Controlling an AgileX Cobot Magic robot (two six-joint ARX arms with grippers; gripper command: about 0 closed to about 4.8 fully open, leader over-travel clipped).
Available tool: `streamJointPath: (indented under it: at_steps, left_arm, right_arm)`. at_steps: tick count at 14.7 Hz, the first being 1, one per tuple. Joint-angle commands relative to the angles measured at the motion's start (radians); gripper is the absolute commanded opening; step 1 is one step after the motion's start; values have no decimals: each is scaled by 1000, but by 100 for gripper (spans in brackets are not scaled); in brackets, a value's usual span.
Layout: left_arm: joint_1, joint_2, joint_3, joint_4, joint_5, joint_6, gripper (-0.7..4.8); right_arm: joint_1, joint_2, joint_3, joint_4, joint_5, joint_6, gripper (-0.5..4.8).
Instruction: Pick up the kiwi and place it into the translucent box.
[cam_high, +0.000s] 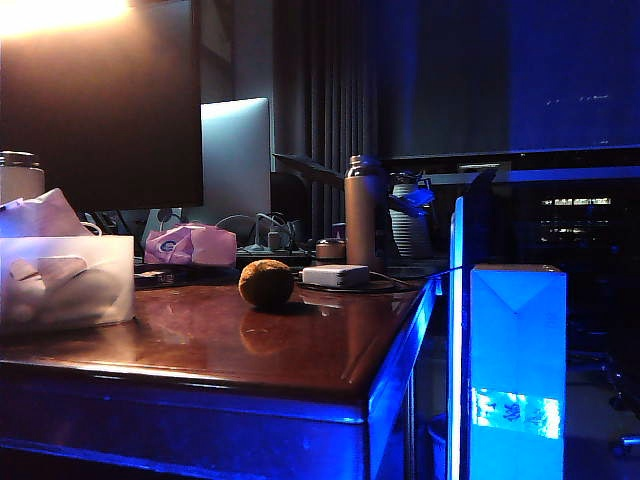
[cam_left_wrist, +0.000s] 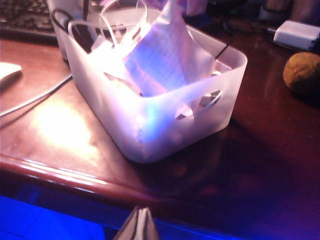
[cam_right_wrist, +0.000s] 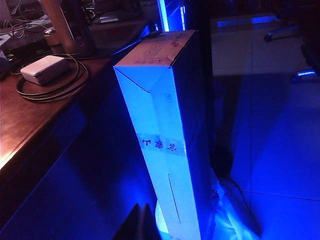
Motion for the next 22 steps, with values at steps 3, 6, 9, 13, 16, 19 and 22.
streamJointPath:
  at_steps: [3,6,9,13,16,19,22]
  left_arm:
    - [0,-3,-7,19,1,3,-3]
    - [0,-3,-6,49,-6,-98,-3]
    - [0,-3,74,141,27,-251,-3]
    - [2,166,338,126,-103,-233,-3]
    - [2,523,669,66,-91,-72,-3]
    - [2,890,1081,-234,57,7,-3]
    - [0,1093,1327,-465,181,37,-3]
  right_arm:
    - [1,0,-4,7,-3,2,-6]
    - [1,0,-4,11,-4,2,-6]
    - [1,0,-3,46,-3,87,-6]
    - [-1,3,69,166,23,181,-6]
    - [-1,96,206,220,22,181,-6]
    - [0,380,390,360,-90,166,-6]
    - [6,768,678,371,-313,166,-6]
